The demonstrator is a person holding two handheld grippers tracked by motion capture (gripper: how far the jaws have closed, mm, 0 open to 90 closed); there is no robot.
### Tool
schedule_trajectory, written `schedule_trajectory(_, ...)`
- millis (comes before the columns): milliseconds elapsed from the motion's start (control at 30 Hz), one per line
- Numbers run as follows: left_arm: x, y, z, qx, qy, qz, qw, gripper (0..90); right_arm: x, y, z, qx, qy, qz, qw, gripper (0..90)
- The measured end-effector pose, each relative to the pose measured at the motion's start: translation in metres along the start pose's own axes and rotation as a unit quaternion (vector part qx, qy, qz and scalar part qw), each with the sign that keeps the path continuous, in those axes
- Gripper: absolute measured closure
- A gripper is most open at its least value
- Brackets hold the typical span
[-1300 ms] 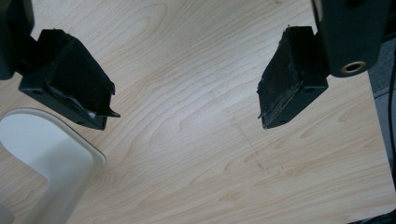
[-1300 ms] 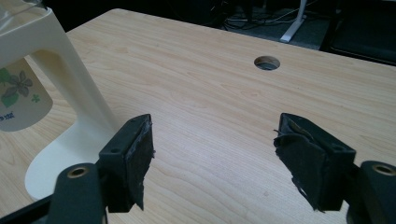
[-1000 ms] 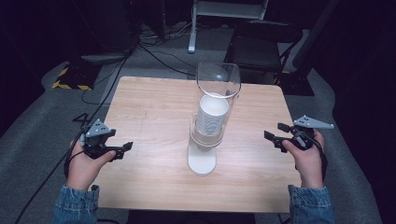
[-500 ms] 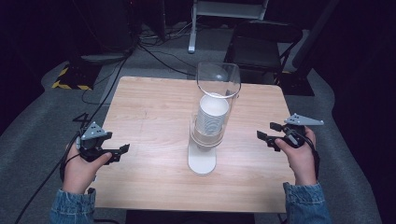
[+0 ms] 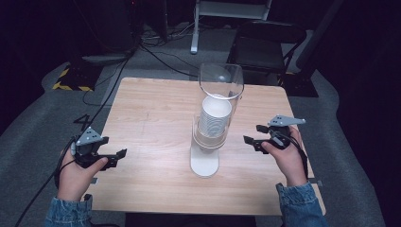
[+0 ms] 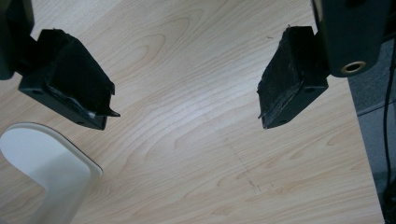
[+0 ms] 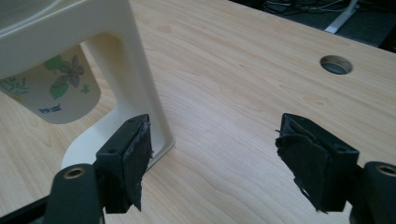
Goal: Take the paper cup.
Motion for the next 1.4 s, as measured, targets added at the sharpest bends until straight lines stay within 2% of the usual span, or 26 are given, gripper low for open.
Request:
schedule_trajectory(133, 0.0, 0.0, -0.001, -0.004, -0.004, 0.002, 1.0, 18.1, -0.006, 0.0, 0.009, 0.008, 0.01, 0.003, 0.9999, 26.3)
schedule_trajectory(200, -0.002, 0.0, -0.001, -0.004, -0.004, 0.001, 1.0, 18.1, -0.013, 0.001, 0.02, 0.021, 0.027, 0.008, 0.9994, 26.0)
schedule_trajectory(267, -0.002, 0.0, -0.002, -0.002, -0.004, 0.002, 1.0, 18.1, -0.014, 0.001, 0.022, 0.023, 0.03, 0.01, 0.9992, 25.8)
schedule_trajectory(300, -0.002, 0.0, -0.002, -0.004, -0.006, 0.004, 1.0, 18.1, -0.019, 0.0, 0.03, 0.029, 0.047, 0.016, 0.9983, 25.7)
schedule_trajectory(367, -0.003, 0.0, -0.002, -0.008, -0.006, 0.005, 0.9999, 18.1, -0.02, 0.0, 0.033, 0.031, 0.052, 0.02, 0.998, 25.7)
schedule_trajectory(433, -0.003, 0.001, -0.002, -0.009, -0.008, 0.007, 0.9999, 18.1, -0.027, -0.002, 0.042, 0.043, 0.069, 0.035, 0.9961, 25.1)
schedule_trajectory(467, -0.003, 0.001, -0.003, -0.008, -0.009, 0.007, 0.9999, 18.1, -0.027, -0.002, 0.042, 0.043, 0.069, 0.035, 0.9961, 25.1)
schedule_trajectory(533, -0.004, 0.001, -0.003, -0.009, -0.01, 0.008, 0.9999, 18.1, -0.031, -0.003, 0.05, 0.048, 0.084, 0.039, 0.9945, 24.7)
schedule_trajectory(633, -0.006, 0.001, -0.004, -0.009, -0.01, 0.008, 0.9999, 18.1, -0.034, -0.003, 0.057, 0.055, 0.102, 0.038, 0.9926, 24.2)
schedule_trajectory(667, -0.006, 0.001, -0.004, -0.008, -0.011, 0.008, 0.9999, 18.1, -0.037, -0.003, 0.063, 0.058, 0.115, 0.037, 0.991, 23.6)
schedule_trajectory(767, -0.008, 0.0, -0.005, -0.011, -0.013, 0.011, 0.9998, 18.1, -0.04, -0.004, 0.07, 0.06, 0.129, 0.033, 0.9893, 22.5)
schedule_trajectory(833, -0.008, 0.0, -0.005, -0.011, -0.014, 0.012, 0.9998, 17.9, -0.046, -0.005, 0.077, 0.066, 0.144, 0.022, 0.9872, 19.8)
schedule_trajectory(933, -0.01, 0.0, -0.006, -0.011, -0.016, 0.015, 0.9997, 17.8, -0.051, -0.006, 0.082, 0.068, 0.15, 0.008, 0.9863, 18.1)
schedule_trajectory(1000, -0.011, 0.0, -0.006, -0.012, -0.018, 0.018, 0.9996, 17.8, -0.058, -0.007, 0.087, 0.058, 0.146, -0.013, 0.9875, 18.4)
schedule_trajectory(1033, -0.011, 0.0, -0.006, -0.012, -0.018, 0.018, 0.9996, 17.8, -0.058, -0.007, 0.087, 0.058, 0.146, -0.013, 0.9875, 18.4)
schedule_trajectory(1067, -0.011, 0.0, -0.006, -0.015, -0.017, 0.017, 0.9996, 17.8, -0.063, -0.007, 0.09, 0.048, 0.14, -0.033, 0.9885, 18.6)
schedule_trajectory(1167, -0.012, 0.0, -0.006, -0.014, -0.017, 0.018, 0.9996, 17.8, -0.068, -0.008, 0.092, 0.045, 0.138, -0.056, 0.9878, 18.4)
schedule_trajectory(1233, -0.012, 0.0, -0.006, -0.013, -0.018, 0.018, 0.9996, 17.8, -0.073, -0.01, 0.093, 0.035, 0.139, -0.073, 0.987, 18.2)
schedule_trajectory(1267, -0.012, -0.001, -0.006, -0.012, -0.017, 0.017, 0.9996, 17.8, -0.076, -0.011, 0.095, 0.032, 0.146, -0.082, 0.9853, 19.9)
schedule_trajectory(1333, -0.012, -0.001, -0.006, -0.012, -0.018, 0.017, 0.9996, 17.7, -0.078, -0.012, 0.096, 0.032, 0.149, -0.088, 0.9844, 19.7)
schedule_trajectory(1400, -0.013, -0.001, -0.006, -0.013, -0.019, 0.02, 0.9996, 17.7, -0.08, -0.013, 0.097, 0.038, 0.142, -0.1, 0.9841, 21.4)
Point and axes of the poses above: each handheld gripper's, and its own axes: x roughly backward along the jaws, y roughly out of its top, z roughly to its left, the point moved 2 cm from there along -x, roughly forward along the jaws, and after that the axes turned 6 degrees about -x, right-handed, at the moved point
